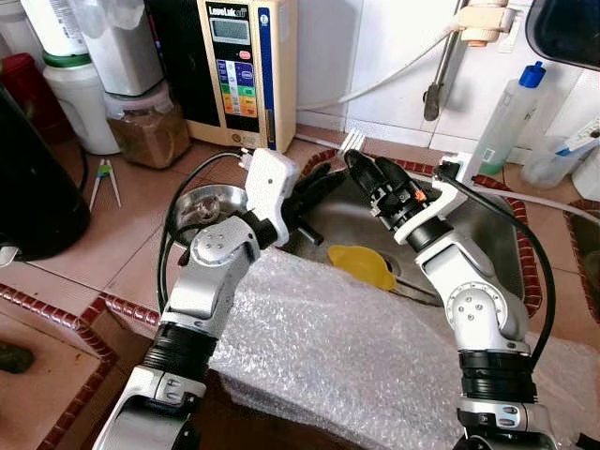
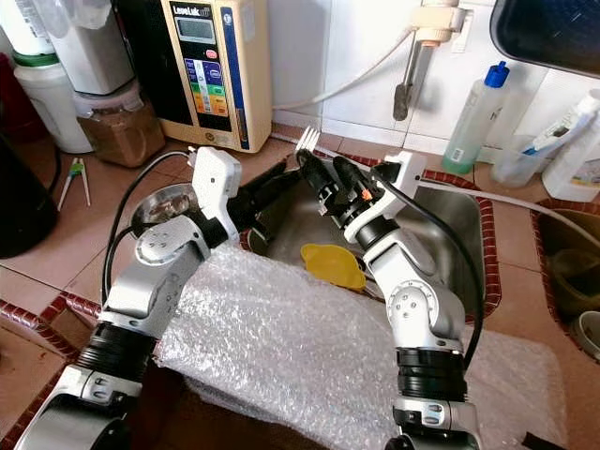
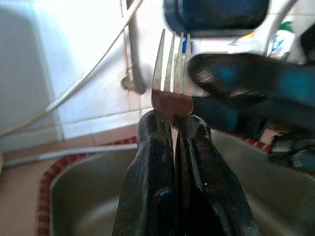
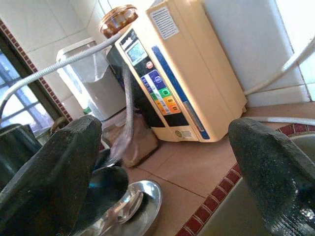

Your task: Kitchen organization

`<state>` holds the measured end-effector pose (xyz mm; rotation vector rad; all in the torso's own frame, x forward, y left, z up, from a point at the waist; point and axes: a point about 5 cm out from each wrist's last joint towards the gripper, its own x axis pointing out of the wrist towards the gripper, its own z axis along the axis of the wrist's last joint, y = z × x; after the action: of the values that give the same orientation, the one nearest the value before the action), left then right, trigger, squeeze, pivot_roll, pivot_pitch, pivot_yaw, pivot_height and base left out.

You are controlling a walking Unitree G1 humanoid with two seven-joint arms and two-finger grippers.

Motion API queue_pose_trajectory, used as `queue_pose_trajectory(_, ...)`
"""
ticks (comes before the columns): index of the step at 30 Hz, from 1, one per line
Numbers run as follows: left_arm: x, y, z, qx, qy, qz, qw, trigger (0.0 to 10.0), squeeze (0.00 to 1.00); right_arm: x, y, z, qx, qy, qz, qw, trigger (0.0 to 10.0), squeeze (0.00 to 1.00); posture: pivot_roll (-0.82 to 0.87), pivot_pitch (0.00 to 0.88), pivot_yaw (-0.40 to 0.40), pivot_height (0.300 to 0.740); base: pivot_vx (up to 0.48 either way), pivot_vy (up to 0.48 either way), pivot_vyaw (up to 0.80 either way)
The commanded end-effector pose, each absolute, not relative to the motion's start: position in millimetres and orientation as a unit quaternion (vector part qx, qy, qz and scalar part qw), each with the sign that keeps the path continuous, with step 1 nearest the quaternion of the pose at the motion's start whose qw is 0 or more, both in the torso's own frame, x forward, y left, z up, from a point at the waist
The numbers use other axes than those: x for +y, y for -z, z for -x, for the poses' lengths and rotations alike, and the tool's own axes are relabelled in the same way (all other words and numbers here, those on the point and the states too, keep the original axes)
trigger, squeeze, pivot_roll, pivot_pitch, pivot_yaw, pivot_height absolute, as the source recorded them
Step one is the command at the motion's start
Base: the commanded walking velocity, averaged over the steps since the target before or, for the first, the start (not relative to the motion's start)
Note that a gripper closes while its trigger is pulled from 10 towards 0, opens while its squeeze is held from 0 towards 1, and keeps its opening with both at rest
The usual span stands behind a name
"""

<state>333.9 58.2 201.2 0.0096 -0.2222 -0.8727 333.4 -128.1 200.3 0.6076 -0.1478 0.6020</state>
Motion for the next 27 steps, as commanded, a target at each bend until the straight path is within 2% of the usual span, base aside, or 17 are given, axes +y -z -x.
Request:
queue_pose_trajectory(1,51,-202,-329,-0.114,0.437,-0.018,0.892,0.0,0.00,-127,-207,-337,-0.077,-0.293,-0.304,0.903,10.0,0.00,-0.04,0.001,0.059,0.740,0.000,0.000,0.00)
queue_pose_trajectory(2,50,-202,-329,-0.115,0.438,-0.018,0.891,0.0,0.00,-127,-207,-338,-0.077,-0.292,-0.305,0.903,4.9,0.00,-0.03,0.000,0.059,0.740,0.000,0.000,0.00)
queue_pose_trajectory(3,49,-203,-328,-0.115,0.440,-0.017,0.890,0.0,0.00,-126,-207,-338,-0.077,-0.292,-0.307,0.903,3.0,0.00,-0.03,0.000,0.059,0.740,0.000,0.000,0.00)
queue_pose_trajectory(4,48,-203,-327,-0.116,0.443,-0.017,0.889,0.0,0.00,-126,-207,-339,-0.078,-0.289,-0.307,0.903,0.0,0.00,-0.03,0.000,0.060,0.740,0.000,0.000,0.00)
queue_pose_trajectory(15,47,-205,-323,-0.116,0.449,-0.022,0.886,0.0,0.00,-127,-212,-351,-0.087,-0.237,-0.340,0.906,0.0,0.00,-0.03,0.000,0.067,0.740,0.000,0.000,0.00)
queue_pose_trajectory(19,49,-206,-323,-0.115,0.450,-0.025,0.885,0.0,0.00,-129,-217,-351,-0.096,-0.241,-0.384,0.886,0.0,0.00,-0.03,0.000,0.072,0.740,0.000,0.000,0.00)
queue_pose_trajectory(27,60,-208,-330,-0.115,0.434,-0.052,0.892,0.0,0.00,-135,-215,-346,-0.101,-0.246,-0.384,0.884,0.0,0.00,-0.03,0.001,0.077,0.740,0.000,0.000,0.00)
